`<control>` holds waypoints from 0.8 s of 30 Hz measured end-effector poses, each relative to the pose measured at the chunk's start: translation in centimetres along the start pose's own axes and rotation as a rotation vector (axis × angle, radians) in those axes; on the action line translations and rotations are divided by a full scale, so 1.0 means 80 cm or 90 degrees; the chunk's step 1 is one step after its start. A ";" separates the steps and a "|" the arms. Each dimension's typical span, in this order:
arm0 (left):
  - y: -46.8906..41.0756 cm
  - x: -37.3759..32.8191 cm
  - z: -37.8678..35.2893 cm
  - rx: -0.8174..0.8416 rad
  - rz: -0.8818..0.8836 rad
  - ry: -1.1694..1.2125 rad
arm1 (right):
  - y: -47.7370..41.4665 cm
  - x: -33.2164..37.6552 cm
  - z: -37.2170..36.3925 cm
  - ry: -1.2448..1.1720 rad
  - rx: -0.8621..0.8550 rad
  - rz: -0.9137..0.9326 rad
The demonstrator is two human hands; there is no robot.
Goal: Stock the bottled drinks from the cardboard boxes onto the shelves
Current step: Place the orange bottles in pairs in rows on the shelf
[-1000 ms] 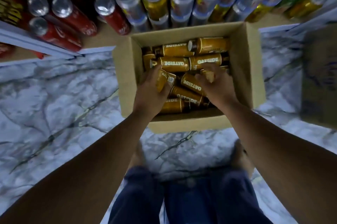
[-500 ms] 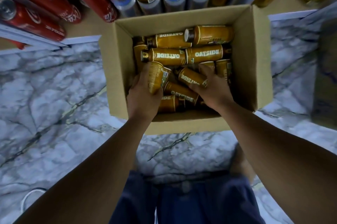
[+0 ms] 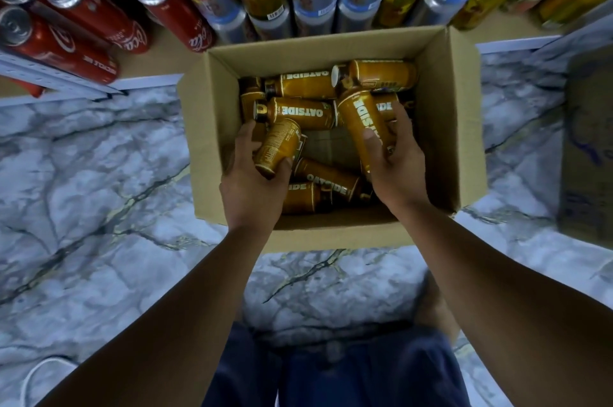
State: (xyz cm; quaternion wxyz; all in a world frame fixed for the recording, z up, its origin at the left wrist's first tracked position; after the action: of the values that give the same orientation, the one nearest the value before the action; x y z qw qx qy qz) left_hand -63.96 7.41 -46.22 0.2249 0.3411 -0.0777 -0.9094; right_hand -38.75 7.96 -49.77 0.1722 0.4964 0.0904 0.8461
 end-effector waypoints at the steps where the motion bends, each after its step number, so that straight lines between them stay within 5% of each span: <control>1: -0.001 -0.002 0.001 -0.009 -0.003 -0.003 | -0.001 -0.001 0.000 -0.028 0.004 -0.011; 9: -0.014 -0.031 0.011 -0.001 -0.009 0.067 | -0.001 -0.003 0.008 -0.181 -0.017 -0.087; 16: -0.010 -0.087 0.047 0.027 -0.048 0.142 | 0.001 0.074 0.057 -0.061 -0.052 0.012; 24: 0.001 -0.210 0.136 0.031 -0.195 0.187 | 0.013 0.205 0.137 -0.120 -0.028 0.132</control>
State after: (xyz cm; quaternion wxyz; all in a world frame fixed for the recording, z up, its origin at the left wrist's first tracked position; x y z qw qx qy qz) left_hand -59.87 14.98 -28.14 0.0845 0.4831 -0.0134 -0.8714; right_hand -36.77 13.08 -30.80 0.1022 0.5765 0.0036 0.8107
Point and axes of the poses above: each hand's wrist, its own y-axis away from the middle knuckle, its own z-axis out of the back of the hand, x = y × z, the point moved 7 cm from there along -y, towards the middle knuckle, and after that the axes turned 4 degrees about z, right-handed, at the moved point
